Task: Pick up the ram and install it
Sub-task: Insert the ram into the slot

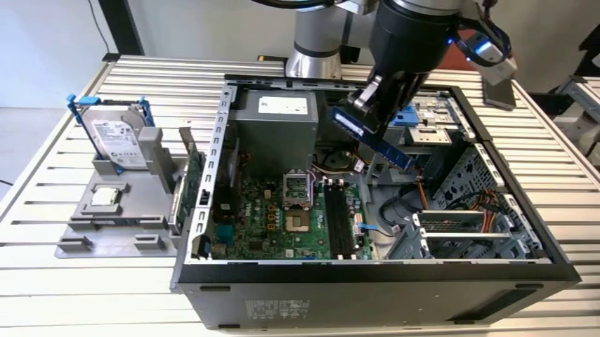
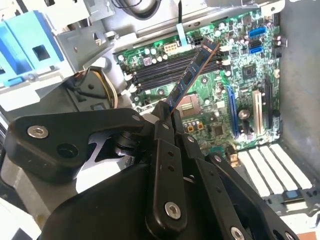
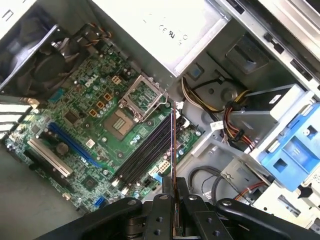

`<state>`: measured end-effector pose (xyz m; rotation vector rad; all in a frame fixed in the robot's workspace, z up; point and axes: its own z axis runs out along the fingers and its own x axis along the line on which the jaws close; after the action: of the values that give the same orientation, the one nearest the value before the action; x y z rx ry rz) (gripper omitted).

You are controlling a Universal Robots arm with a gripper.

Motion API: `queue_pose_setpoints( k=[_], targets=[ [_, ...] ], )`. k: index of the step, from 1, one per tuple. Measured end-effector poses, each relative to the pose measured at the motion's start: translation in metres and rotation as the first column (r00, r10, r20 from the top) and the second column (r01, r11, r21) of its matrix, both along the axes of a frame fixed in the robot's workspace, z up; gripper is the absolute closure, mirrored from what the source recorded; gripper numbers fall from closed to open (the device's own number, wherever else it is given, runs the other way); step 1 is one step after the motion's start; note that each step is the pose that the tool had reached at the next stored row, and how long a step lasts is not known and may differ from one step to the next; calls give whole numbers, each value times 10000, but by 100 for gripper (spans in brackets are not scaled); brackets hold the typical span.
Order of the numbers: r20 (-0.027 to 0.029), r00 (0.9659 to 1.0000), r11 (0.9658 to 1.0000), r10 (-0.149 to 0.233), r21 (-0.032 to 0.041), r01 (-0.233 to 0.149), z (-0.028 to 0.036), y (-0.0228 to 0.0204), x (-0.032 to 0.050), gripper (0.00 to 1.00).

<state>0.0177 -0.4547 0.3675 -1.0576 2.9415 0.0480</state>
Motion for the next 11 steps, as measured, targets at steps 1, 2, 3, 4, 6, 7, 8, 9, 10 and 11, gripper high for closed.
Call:
queue_pose_setpoints(
  k=[1, 2, 3, 4, 6, 7, 8, 9, 10, 11],
  targets=[
    [0, 9999, 9999, -161, 1, 161, -1, 0, 0, 100],
    [1, 9995, 9995, -317, 1, 317, -1, 0, 0, 100],
    [1, 9989, 9989, -477, 2, 477, -1, 0, 0, 100],
    [1, 9979, 9979, -643, 2, 643, -1, 0, 0, 100],
    [0, 9950, 9950, -997, 3, 997, -2, 0, 0, 100],
    [1, 9931, 9931, -1172, 3, 1172, -2, 0, 0, 100],
    [1, 9908, 9908, -1355, 2, 1355, -3, 0, 0, 100],
    [0, 9880, 9880, -1544, 1, 1544, -2, 0, 0, 100],
    [1, 9853, 9853, -1710, 1, 1710, -3, 0, 0, 100],
    [1, 9819, 9819, -1893, 2, 1893, -4, 0, 0, 100]
  ],
)
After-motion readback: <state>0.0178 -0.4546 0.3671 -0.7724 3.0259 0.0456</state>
